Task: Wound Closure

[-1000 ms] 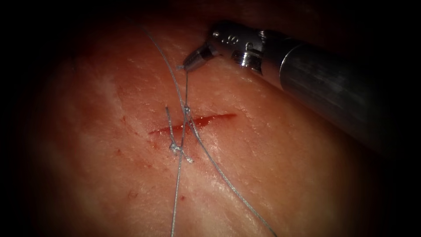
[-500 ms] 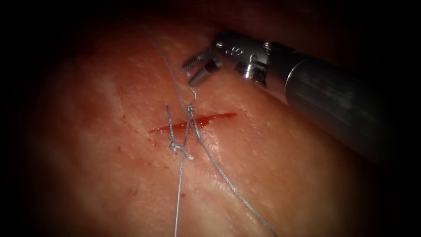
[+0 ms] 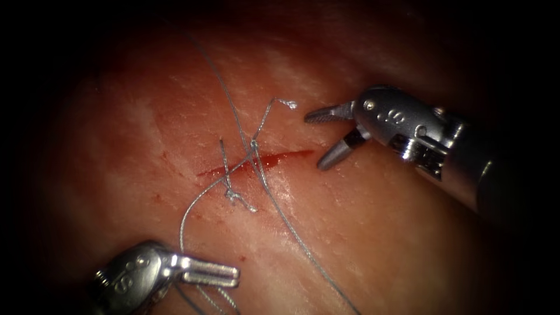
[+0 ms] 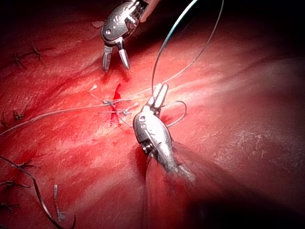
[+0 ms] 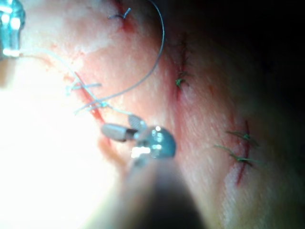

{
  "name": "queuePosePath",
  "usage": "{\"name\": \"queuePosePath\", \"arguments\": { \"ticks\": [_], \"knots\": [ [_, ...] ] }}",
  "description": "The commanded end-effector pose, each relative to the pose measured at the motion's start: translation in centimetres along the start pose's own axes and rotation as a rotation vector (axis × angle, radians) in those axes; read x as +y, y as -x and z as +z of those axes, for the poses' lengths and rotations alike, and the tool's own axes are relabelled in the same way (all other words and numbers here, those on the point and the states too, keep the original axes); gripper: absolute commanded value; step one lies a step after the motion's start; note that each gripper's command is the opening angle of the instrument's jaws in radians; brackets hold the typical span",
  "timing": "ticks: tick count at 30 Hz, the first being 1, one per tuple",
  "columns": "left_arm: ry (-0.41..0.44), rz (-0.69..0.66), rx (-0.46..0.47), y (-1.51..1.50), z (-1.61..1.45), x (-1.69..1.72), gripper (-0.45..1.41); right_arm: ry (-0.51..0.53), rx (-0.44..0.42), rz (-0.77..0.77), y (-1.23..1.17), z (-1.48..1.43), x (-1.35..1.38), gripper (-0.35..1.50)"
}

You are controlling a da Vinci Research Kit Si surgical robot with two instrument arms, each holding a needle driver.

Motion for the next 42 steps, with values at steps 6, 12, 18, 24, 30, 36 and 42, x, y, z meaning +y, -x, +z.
{"name": "queuePosePath", "arguments": {
  "ticks": [6,12,18,24,30,36,42],
  "knots": [
    [-0.016,0.037,-0.003,-0.33,-0.02,-0.28,-0.45,0.126,0.169,0.012,-0.43,-0.39,0.1,1.3],
    [-0.034,0.042,-0.009,-0.51,-0.06,-0.41,-0.45,0.145,0.191,-0.008,-0.66,-0.41,0.04,1.28],
    [-0.054,0.07,-0.01,-0.81,-0.01,-0.69,-0.45,0.238,0.327,0.008,-0.86,-0.02,-0.02,1.23],
    [-0.043,0.102,0.125,-1.28,0.3,-1.04,-0.45,0.316,0.475,0.001,-0.74,0.8,-0.06,1.1],
    [-0.044,0.147,0.181,-1.35,0.67,-1.33,-0.45,0.251,0.526,0.035,-0.54,1.54,-0.35,1.01],
    [-0.057,0.202,0.194,-1.04,0.65,-1.78,-0.45,0.231,0.578,0.038,-0.58,1.53,-0.62,0.98],
    [-0.063,0.216,0.184,-0.73,0.52,-1.97,-0.45,0.22,0.603,0.038,-0.63,1.39,-0.75,0.96]
  ]
}}
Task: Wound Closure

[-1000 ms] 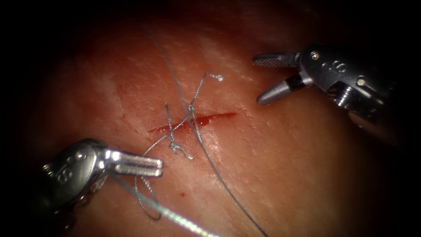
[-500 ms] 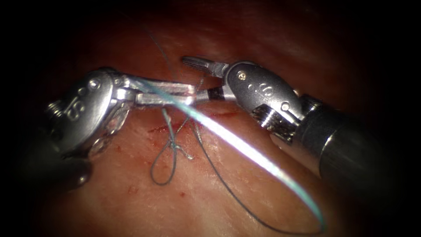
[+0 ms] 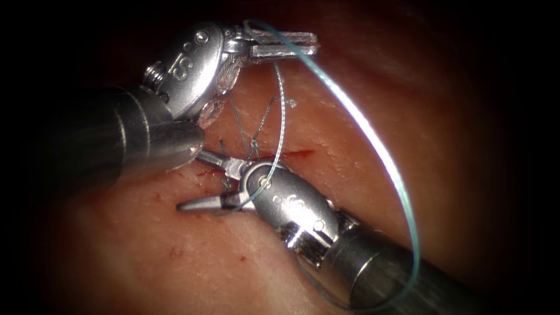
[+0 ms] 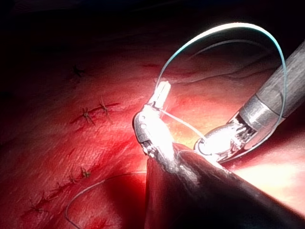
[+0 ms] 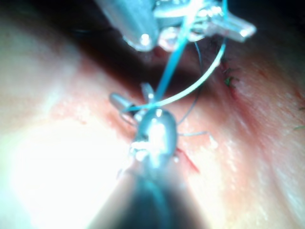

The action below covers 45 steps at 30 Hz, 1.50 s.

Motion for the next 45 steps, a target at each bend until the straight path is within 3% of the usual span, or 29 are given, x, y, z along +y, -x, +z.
{"name": "queuePosePath", "arguments": {
  "ticks": [1,16,23,30,34,45],
  "knots": [
    [0.007,0.007,0.003,0.14,-0.02,-0.05,-0.45,-0.004,0.015,0.0,-0.03,0.01,0.04,0.96],
    [0.032,0.033,-0.032,0.67,-0.32,-0.14,-0.45,-0.026,0.182,0.042,-0.16,-0.33,0.08,0.94],
    [0.037,0.048,-0.04,0.85,-0.41,-0.1,-0.45,-0.025,0.213,0.053,-0.21,-0.36,0.1,0.94],
    [0.039,0.045,-0.05,1.09,-0.46,0.07,-0.45,-0.004,0.355,0.134,-0.33,-0.4,0.17,0.94],
    [0.021,0.044,-0.049,1.22,-0.63,0.2,-0.45,0.021,0.443,0.179,-0.36,-0.56,0.28,0.93],
    [-0.006,0.038,-0.077,1.44,-0.98,0.54,-0.45,0.13,0.468,0.256,-0.19,-0.77,0.52,0.91]
  ]
}}
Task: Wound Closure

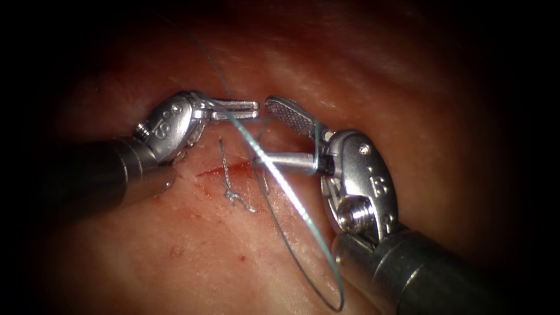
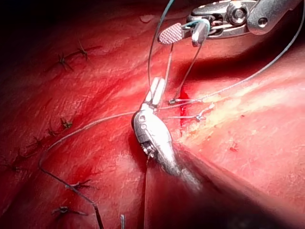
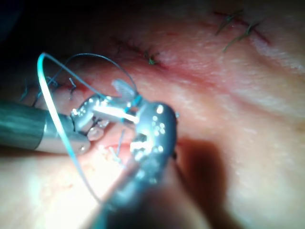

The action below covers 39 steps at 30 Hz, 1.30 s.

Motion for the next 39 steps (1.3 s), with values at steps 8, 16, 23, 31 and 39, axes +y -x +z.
{"name": "queuePosePath", "arguments": {
  "ticks": [8,16,23,31,39],
  "knots": [
    [0.006,0.001,-0.012,0.05,-0.03,0.16,-0.45,0.198,-0.074,0.128,0.14,-0.14,0.41,0.91],
    [0.013,0.007,-0.043,-0.09,-0.03,0.35,-0.45,0.319,-0.157,0.236,0.31,-0.19,0.54,0.91],
    [0.061,0.015,-0.093,-0.27,0.16,0.61,-0.45,0.381,-0.271,0.371,0.69,-0.18,0.74,0.91],
    [0.072,0.021,-0.099,-0.3,0.21,0.73,-0.45,0.395,-0.358,0.396,0.8,-0.03,0.76,0.91],
    [0.074,0.02,-0.102,-0.34,0.2,0.76,-0.45,0.396,-0.434,0.413,1.17,0.03,0.78,0.91]
  ]
}}
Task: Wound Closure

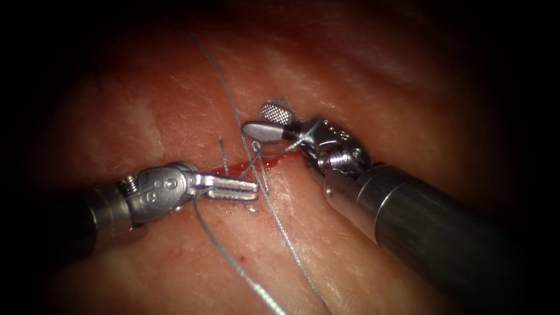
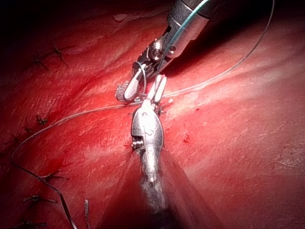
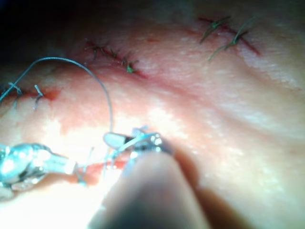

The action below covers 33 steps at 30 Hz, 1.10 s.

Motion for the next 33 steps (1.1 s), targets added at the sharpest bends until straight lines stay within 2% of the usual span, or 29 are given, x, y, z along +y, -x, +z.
{"name": "queuePosePath", "arguments": {
  "ticks": [1,6,11,15,23,30,33],
  "knots": [
    [0.001,0.001,0.002,0.06,0.03,-0.01,-0.45,-0.001,-0.001,0.002,0.01,0.09,0.08,0.89],
    [0.002,0.0,-0.001,0.02,0.04,0.01,-0.45,0.002,-0.003,0.001,-0.01,0.07,0.12,0.89],
    [0.006,-0.001,0.004,0.02,0.06,0.0,-0.45,0.016,-0.001,0.005,-0.06,-0.14,0.1,0.86],
    [0.007,0.0,0.005,0.03,0.08,0.01,-0.45,0.021,-0.002,0.005,-0.08,-0.14,0.13,0.86],
    [0.008,0.0,0.005,0.01,0.07,0.03,-0.45,0.031,-0.01,0.008,-0.16,0.15,0.24,0.86],
    [0.007,0.0,0.005,0.01,0.08,0.03,-0.45,0.018,-0.047,0.002,-0.04,0.35,0.18,0.81],
    [0.008,0.001,0.005,0.01,0.07,0.03,-0.45,0.001,-0.061,0.002,-0.01,0.38,0.13,0.66]
  ]
}}
